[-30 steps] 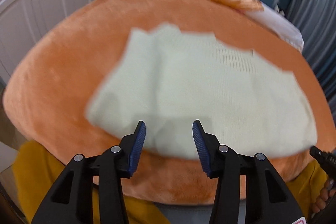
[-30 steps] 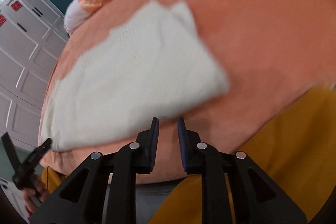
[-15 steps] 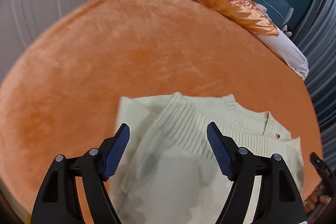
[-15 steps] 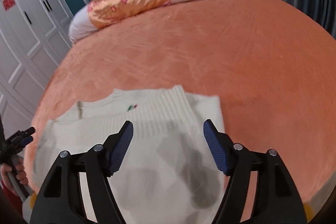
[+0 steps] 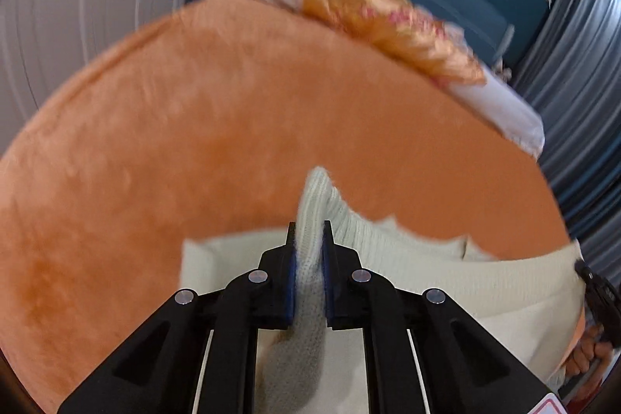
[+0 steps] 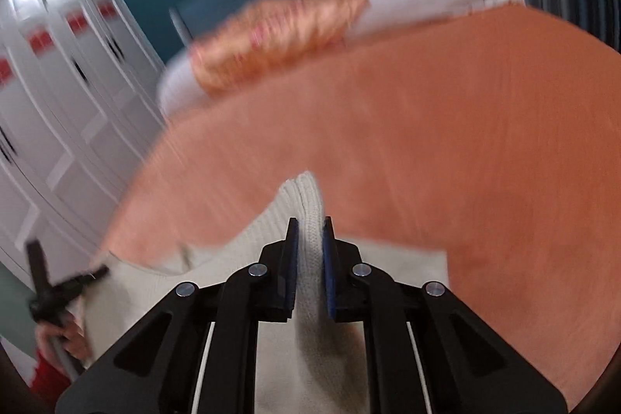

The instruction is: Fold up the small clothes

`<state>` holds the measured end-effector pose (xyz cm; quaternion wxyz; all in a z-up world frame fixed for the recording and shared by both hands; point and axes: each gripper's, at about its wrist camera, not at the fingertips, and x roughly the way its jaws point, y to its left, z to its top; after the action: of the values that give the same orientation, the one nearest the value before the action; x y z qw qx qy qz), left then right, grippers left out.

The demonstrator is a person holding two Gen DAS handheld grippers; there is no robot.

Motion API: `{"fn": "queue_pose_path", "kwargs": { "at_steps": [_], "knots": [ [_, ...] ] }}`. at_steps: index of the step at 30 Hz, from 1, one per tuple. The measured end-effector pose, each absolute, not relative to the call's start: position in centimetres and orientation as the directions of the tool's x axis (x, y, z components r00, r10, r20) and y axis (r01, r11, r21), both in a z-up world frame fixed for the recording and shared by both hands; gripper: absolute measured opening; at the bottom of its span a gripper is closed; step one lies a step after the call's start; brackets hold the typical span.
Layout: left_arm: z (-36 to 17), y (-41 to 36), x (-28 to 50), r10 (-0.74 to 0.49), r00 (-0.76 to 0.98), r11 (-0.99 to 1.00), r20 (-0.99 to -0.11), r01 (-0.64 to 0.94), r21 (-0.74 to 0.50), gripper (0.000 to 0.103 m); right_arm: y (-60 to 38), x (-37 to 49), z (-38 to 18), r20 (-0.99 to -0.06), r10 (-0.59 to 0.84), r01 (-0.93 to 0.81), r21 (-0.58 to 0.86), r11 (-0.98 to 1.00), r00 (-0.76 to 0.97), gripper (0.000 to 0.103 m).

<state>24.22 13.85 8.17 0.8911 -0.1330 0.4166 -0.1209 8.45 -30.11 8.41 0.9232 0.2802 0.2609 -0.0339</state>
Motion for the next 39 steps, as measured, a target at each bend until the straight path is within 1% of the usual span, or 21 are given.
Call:
{"fn": "queue_pose_path", "kwargs": {
  "at_steps": [2,4,6,7,8,11,13,15,16,17,19,20,23,25,27,30,34,36,37,38,39],
  "knots": [
    [7.2,14.0,25.1,-0.3,0.615,0.943,-0.729,0.078,-0.323,0.008,-31.0,9.0,6.7,-0.541,0.054,0.256,0.481,0.839,0.839,0.01],
    [4.5,13.7,26.0,-0.268,0.566,0.956,-0.78,0.056,-0.288,0.008,-31.9,10.7,2.7,-0.636,0.075,0.32,0.483,0.815,0.768,0.01],
    [0.5,13.1,26.8,-0.203,0.495,0.975,-0.845,0.025,-0.22,0.009,-31.9,12.3,-2.6,-0.756,0.089,0.393,0.433,0.812,0.648,0.01],
    [-0.8,13.1,26.7,-0.19,0.487,0.978,-0.852,0.013,-0.21,0.01,-31.6,12.4,-3.4,-0.764,0.089,0.39,0.421,0.819,0.639,0.01],
    [-1.1,13.2,26.2,-0.191,0.52,0.975,-0.833,0.005,-0.221,0.011,-31.2,12.0,-3.1,-0.753,0.072,0.384,0.412,0.826,0.654,0.011],
    [0.0,13.5,25.7,-0.201,0.528,0.968,-0.825,-0.022,-0.249,0.016,-30.7,11.2,-0.9,-0.748,0.032,0.399,0.389,0.83,0.663,0.015],
    [1.4,13.4,24.9,-0.166,0.55,0.978,-0.819,-0.016,-0.208,0.018,-29.7,9.6,1.3,-0.719,-0.024,0.4,0.357,0.844,0.694,0.015],
    [4.1,13.0,22.8,-0.109,0.611,0.989,-0.784,-0.016,-0.15,0.019,-27.0,7.2,3.9,-0.658,-0.035,0.346,0.349,0.871,0.752,0.016],
    [5.2,12.6,21.6,-0.103,0.636,0.99,-0.765,-0.009,-0.14,0.019,-26.4,6.7,4.6,-0.648,-0.024,0.322,0.346,0.882,0.762,0.016],
    [6.4,12.1,20.3,-0.115,0.656,0.989,-0.746,0.008,-0.146,0.02,-24.2,5.8,5.2,-0.636,0.025,0.261,0.351,0.9,0.771,0.016],
    [8.0,10.6,17.3,-0.181,0.669,0.981,-0.721,0.066,-0.185,0.021,-20.5,4.9,5.3,-0.642,0.126,0.161,0.37,0.915,0.757,0.016],
    [8.4,8.9,15.5,-0.244,0.65,0.968,-0.719,0.121,-0.219,0.021,-17.6,4.3,5.1,-0.648,0.193,0.093,0.379,0.921,0.737,0.016],
    [7.6,4.8,12.3,-0.33,0.568,0.943,-0.754,0.231,-0.238,0.021,-11.0,2.8,4.0,-0.656,0.324,-0.055,0.396,0.917,0.681,0.015],
    [5.9,2.7,10.2,-0.332,0.526,0.938,-0.783,0.274,-0.214,0.023,-7.9,1.9,3.0,-0.682,0.343,-0.111,0.361,0.926,0.646,0.015],
    [3.7,2.4,8.9,-0.299,0.493,0.948,-0.817,0.252,-0.195,0.023,-7.1,0.8,1.9,-0.714,0.3,-0.114,0.297,0.948,0.633,0.015],
    [1.6,4.5,8.2,-0.246,0.472,0.965,-0.846,0.2,-0.17,0.023,-10.1,-0.8,0.4,-0.75,0.229,-0.032,0.267,0.963,0.62,0.012],
    [1.3,9.1,7.3,-0.139,0.493,0.988,-0.859,0.129,-0.086,0.023,-17.7,-3.9,-1.3,-0.794,0.108,0.176,0.261,0.949,0.599,0.011],
    [1.0,11.5,6.9,-0.124,0.493,0.991,-0.861,0.103,-0.083,0.015,-21.9,-6.5,-2.1,-0.805,0.057,0.279,0.27,0.922,0.591,0.007],
    [1.0,12.5,6.6,-0.125,0.494,0.991,-0.86,0.094,-0.09,0.013,-23.5,-7.3,-2.5,-0.804,0.067,0.316,0.307,0.898,0.592,0.0],
    [0.9,13.0,6.2,-0.128,0.495,0.991,-0.859,0.086,-0.098,0.01,-25.2,-8.3,-2.6,-0.788,0.123,0.348,0.399,0.849,0.603,0.0],
    [0.8,13.5,6.0,-0.136,0.495,0.991,-0.858,0.08,-0.11,0.01,-25.8,-8.6,-2.6,-0.783,0.128,0.375,0.426,0.824,0.608,0.0]
  ]
}}
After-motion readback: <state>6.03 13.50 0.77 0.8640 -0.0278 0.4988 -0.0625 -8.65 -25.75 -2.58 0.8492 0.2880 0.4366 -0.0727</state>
